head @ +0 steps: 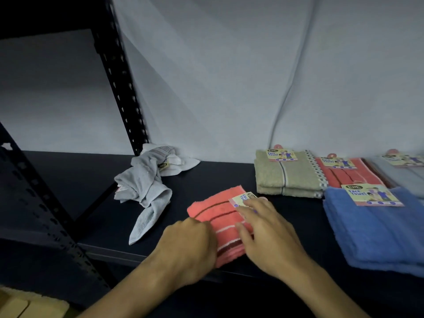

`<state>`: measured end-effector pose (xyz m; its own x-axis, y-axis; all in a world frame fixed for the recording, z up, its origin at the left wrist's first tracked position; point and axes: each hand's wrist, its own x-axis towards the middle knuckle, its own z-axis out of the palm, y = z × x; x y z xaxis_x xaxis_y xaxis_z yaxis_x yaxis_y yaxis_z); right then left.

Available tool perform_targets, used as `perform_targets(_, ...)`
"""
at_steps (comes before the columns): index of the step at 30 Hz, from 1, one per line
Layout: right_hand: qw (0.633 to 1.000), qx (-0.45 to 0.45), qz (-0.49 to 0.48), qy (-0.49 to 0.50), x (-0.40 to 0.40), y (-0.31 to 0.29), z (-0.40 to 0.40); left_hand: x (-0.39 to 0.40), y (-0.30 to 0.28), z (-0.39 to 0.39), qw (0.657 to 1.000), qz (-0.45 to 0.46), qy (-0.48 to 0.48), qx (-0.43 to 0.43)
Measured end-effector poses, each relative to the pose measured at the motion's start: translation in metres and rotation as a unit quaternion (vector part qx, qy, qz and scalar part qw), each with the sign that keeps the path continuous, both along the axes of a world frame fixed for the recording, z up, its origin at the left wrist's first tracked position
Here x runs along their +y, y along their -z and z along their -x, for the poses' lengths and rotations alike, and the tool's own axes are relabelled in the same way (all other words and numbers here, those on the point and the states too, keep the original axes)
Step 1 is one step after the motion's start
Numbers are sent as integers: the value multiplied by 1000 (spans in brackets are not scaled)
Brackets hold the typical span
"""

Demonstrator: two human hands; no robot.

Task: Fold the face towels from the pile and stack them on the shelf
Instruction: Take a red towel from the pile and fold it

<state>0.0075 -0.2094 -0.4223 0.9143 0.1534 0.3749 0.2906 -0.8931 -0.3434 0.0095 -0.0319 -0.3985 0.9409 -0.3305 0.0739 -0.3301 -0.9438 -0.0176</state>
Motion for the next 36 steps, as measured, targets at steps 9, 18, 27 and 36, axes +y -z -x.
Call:
perform_targets(9, 984, 151, 13, 96, 39, 24, 5, 24, 27, -70, 982, 81, 145, 91)
perform_targets(18, 965, 241, 100, -22, 1, 21, -13, 11, 49, -49, 981, 119, 54, 144)
perform_targets(27, 934, 229, 202, -183, -45, 2, -36, -42, 44, 6, 979, 110, -131, 107)
perform_targets(36, 984, 174, -10, -39, -31, 5, 16, -22, 27, -9, 985, 166, -26, 50)
